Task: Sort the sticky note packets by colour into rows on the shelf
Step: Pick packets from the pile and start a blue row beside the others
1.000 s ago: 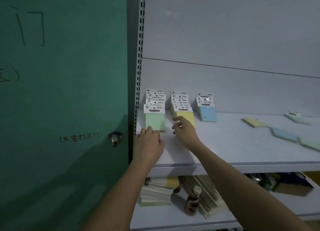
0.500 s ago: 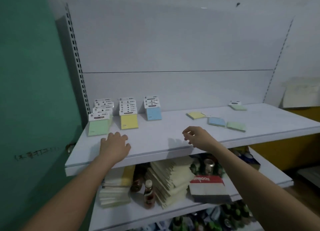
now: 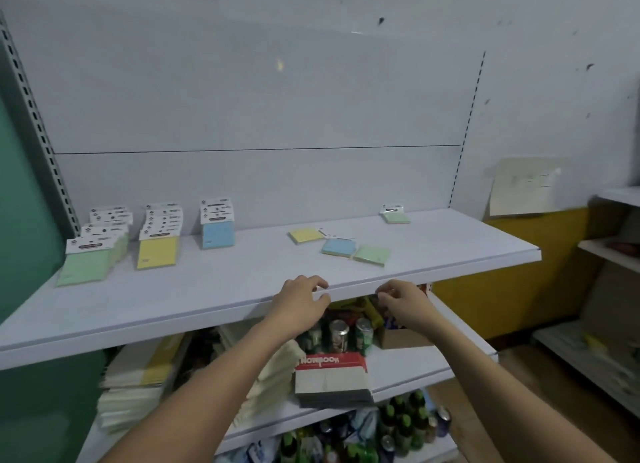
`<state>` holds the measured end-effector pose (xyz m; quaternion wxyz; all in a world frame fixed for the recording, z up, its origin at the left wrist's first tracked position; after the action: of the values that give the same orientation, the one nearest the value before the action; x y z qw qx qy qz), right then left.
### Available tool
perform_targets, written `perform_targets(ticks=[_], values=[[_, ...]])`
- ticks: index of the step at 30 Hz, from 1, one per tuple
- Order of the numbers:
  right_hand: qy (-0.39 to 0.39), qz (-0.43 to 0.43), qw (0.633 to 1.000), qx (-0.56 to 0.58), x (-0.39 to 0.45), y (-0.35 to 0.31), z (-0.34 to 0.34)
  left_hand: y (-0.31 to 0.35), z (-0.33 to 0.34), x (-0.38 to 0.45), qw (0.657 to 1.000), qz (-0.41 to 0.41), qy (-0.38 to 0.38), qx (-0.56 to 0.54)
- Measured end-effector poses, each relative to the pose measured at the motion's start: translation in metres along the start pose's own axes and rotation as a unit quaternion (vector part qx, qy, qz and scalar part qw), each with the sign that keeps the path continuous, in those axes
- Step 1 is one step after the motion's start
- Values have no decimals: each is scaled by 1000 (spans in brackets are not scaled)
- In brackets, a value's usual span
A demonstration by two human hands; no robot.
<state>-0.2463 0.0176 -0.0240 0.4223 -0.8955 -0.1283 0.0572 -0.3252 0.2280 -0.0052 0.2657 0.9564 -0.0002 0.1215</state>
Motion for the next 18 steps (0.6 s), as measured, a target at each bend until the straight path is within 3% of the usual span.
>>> perform_targets(ticks=[9, 13, 18], values=[[41, 2, 999, -9, 64, 16, -15, -15, 17, 67, 999, -12, -5, -48], [69, 2, 991, -114, 117, 14, -22, -31, 19, 124, 998, -24, 10, -54], [11, 73, 965, -252, 188, 17, -26, -50, 27, 193, 999, -40, -10, -20]])
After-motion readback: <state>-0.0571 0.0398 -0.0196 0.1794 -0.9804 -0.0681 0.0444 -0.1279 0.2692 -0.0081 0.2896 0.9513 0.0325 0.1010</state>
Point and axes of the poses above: each hand's wrist, its own x-axis towards the middle knuckle, its own z-axis out of the palm, y = z × x, the point moved 3 cm from there along x, towards the middle knuckle, and after that the axes turned 6 degrees about z, right-handed, at the moved point
